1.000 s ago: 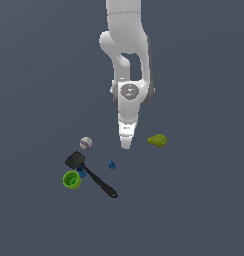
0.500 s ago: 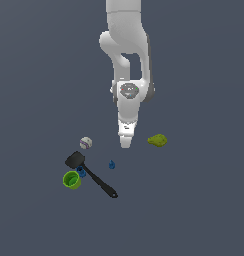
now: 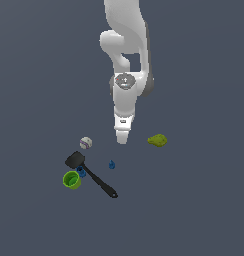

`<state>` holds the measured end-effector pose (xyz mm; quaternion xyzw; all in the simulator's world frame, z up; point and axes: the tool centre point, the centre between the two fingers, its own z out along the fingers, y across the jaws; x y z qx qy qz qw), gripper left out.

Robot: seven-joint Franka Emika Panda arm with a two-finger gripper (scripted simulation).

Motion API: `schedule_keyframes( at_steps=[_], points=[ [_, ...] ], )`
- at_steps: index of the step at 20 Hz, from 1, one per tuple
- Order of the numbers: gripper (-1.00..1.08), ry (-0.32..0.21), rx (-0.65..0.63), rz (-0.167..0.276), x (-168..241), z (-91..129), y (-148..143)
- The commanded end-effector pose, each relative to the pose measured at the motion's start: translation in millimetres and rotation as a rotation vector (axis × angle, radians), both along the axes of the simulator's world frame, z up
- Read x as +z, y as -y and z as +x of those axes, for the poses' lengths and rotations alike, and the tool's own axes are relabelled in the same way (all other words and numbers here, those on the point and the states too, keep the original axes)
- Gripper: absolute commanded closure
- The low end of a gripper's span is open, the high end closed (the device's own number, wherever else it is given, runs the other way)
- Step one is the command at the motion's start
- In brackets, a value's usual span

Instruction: Pick up a designated object from a clutter of objects.

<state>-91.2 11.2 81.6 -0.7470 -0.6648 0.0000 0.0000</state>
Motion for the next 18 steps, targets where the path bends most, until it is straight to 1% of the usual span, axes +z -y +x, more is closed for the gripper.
schedule_keyframes(
  at_steps=[1,6,18],
  points=[
    [1.08,0.000,0.000,0.000,15,-1,6],
    [1.08,0.000,0.001,0.002,54,-3,21],
    [1.08,0.001,0.001,0.004,162,-8,65]
  ],
)
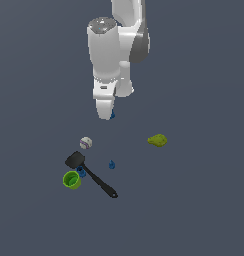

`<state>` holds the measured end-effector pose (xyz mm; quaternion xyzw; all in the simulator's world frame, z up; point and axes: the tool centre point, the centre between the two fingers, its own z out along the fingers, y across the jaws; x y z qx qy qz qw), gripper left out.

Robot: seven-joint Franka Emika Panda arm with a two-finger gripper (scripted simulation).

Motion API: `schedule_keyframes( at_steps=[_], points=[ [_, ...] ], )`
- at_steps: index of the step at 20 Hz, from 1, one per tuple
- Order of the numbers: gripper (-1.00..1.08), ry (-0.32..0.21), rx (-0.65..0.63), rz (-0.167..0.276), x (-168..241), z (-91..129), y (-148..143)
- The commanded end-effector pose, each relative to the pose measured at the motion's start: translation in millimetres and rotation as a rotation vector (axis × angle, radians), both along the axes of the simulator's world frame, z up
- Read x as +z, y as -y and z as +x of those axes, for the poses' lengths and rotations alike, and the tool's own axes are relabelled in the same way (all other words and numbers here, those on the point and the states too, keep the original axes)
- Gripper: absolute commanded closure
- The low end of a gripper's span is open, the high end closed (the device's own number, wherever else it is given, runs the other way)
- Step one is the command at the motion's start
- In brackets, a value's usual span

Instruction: Pick up a designated object from a clutter of objects.

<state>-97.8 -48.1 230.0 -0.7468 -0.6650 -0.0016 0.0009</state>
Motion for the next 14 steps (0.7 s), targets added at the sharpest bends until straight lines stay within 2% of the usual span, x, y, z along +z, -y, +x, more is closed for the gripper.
schedule_keyframes(
  at_steps=[1,14],
  points=[
    [1.08,-0.001,0.000,0.000,23,-1,9],
    [1.08,-0.001,-0.001,-0.002,128,-3,53]
  ],
)
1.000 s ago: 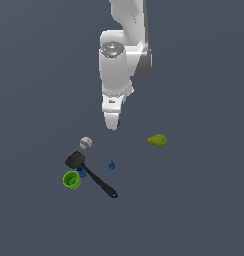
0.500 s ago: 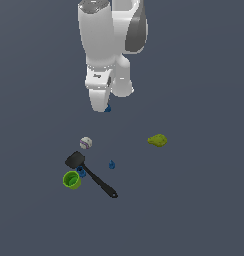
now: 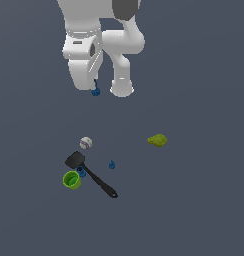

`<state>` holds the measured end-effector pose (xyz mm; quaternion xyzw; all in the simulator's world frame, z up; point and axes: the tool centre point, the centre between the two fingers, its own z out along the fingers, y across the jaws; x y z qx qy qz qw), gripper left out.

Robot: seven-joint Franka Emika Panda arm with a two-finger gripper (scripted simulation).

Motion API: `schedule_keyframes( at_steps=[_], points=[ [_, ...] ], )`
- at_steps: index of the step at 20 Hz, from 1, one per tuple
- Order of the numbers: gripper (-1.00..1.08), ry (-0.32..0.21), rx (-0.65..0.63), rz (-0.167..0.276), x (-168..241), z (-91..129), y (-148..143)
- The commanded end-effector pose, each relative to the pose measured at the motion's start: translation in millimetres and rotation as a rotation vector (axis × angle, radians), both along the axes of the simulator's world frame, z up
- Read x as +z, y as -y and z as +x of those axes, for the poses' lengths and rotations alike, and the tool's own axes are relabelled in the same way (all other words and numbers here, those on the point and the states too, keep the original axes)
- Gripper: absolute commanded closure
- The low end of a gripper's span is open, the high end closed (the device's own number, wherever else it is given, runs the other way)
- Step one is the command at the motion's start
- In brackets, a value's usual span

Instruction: Pick up a designated object from a clutter of objects.

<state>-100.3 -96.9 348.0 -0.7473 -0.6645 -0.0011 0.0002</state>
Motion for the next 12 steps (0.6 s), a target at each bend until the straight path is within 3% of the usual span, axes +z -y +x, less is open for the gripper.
schedule_keyframes(
  at_steps=[1,12],
  points=[
    [1.08,-0.001,0.000,-0.001,15,0,6],
    [1.08,-0.001,0.000,-0.002,42,2,18]
  ],
)
